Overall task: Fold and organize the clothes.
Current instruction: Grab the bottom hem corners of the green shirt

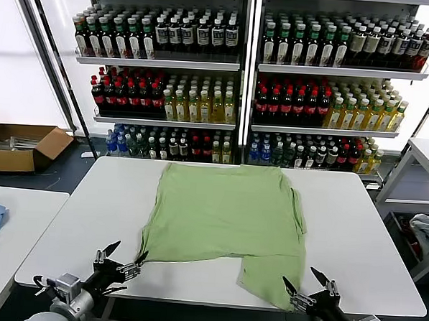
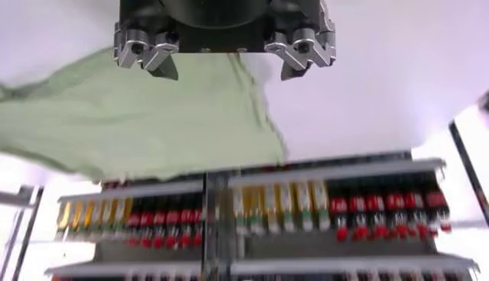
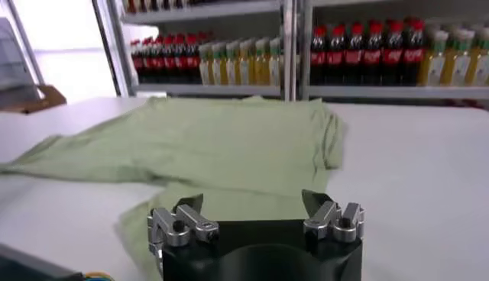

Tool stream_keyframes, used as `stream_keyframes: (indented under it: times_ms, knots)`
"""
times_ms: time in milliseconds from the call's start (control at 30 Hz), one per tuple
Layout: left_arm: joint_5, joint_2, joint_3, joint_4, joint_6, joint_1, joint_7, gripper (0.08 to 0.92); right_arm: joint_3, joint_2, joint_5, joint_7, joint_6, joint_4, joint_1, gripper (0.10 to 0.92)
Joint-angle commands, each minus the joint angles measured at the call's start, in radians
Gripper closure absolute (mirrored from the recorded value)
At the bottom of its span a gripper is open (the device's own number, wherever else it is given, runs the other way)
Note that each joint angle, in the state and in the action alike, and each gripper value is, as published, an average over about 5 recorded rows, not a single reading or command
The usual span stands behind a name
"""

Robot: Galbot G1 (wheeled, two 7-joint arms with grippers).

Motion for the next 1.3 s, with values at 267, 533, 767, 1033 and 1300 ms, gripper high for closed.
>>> stream_keyframes:
  times_ms: [267, 533, 767, 1033, 1300]
  knots:
    - [-0.061, 0.056, 0.111, 0.089, 0.119, -0.104, -0.100, 0.177, -0.051, 0.001, -0.044, 0.030, -0.088, -0.001, 0.007, 0.319]
    - [-0.058, 0.047, 0.128, 0.091, 0.118, -0.093, -0.092, 0.329, -0.053, 0.017, -0.040, 0.030, -0.084, -0.001, 0.006, 0.544]
    - [-0.047, 0.037, 0.147, 0.094, 0.118, -0.089, -0.081, 0.528, -0.045, 0.021, -0.020, 0.020, -0.055, -0.003, 0.001, 0.743]
    - [-0.047, 0.029, 0.151, 0.079, 0.098, -0.082, -0.083, 0.762, -0.018, 0.039, 0.086, -0.062, 0.136, -0.032, 0.004, 0.916]
    - [-0.072, 0.006, 0.099, -0.029, 0.075, -0.012, -0.103, 0.913, 0.053, 0.062, 0.245, -0.238, 0.329, -0.034, -0.062, 0.920]
